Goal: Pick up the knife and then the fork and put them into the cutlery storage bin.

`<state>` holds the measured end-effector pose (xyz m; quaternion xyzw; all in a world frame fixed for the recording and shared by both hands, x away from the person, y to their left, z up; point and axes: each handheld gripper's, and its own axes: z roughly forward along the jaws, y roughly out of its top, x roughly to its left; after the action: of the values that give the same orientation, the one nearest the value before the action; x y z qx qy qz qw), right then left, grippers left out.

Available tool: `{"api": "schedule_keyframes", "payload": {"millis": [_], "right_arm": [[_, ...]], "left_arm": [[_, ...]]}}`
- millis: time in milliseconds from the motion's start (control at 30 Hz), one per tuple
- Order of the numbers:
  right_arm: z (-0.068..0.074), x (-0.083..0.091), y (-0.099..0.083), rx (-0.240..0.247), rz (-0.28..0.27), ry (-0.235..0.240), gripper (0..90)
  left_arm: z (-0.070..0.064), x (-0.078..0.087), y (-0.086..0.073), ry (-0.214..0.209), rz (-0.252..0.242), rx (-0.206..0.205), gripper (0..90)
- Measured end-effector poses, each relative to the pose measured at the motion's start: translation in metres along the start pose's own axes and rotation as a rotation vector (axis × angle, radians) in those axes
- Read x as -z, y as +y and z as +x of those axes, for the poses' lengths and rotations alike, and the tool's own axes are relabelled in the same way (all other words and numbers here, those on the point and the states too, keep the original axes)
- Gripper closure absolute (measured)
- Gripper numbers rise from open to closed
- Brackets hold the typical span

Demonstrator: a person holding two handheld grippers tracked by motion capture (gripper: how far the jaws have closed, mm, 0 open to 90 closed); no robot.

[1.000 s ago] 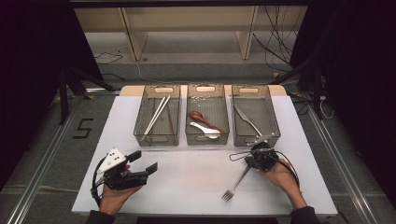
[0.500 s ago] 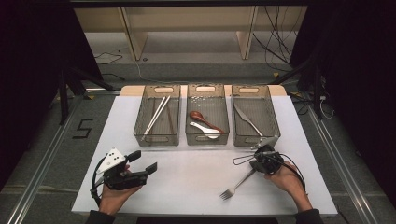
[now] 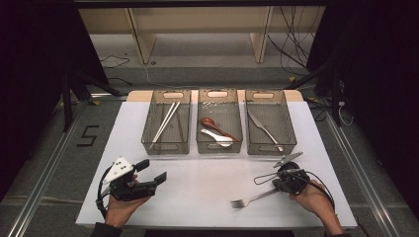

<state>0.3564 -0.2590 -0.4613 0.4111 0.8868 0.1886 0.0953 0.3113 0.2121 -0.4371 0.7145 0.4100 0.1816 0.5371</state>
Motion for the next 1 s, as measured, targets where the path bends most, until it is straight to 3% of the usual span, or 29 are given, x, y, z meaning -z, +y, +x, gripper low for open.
{"api": "schedule_keyframes", "payload": {"millis": [167, 567, 700, 800, 867, 1000], "right_arm": [[0.003, 0.006, -0.01, -0.002, 0.018, 0.015, 90.0], [0.012, 0.015, -0.024, 0.048, 0.062, 0.033, 88.6], [0.014, 0.024, -0.021, 0.091, 0.033, 0.028, 76.6], [0.02, 0.034, -0.013, 0.136, -0.005, 0.035, 60.4], [0.024, 0.037, -0.008, 0.18, -0.011, 0.039, 53.1], [0.031, 0.036, 0.002, 0.222, 0.007, 0.055, 41.3]], "left_arm": [[0.0, 0.0, 0.0, -0.001, 0.0, 0.001, 18.8], [-0.001, -0.001, 0.0, -0.001, 0.003, -0.007, 18.8], [0.0, -0.001, 0.0, 0.0, 0.003, -0.003, 18.8], [0.0, -0.001, 0.0, 0.0, 0.004, -0.004, 18.8], [-0.001, -0.001, 0.0, 0.0, 0.002, -0.004, 18.8], [0.0, 0.0, 0.0, 0.0, 0.003, -0.005, 18.8]]}}
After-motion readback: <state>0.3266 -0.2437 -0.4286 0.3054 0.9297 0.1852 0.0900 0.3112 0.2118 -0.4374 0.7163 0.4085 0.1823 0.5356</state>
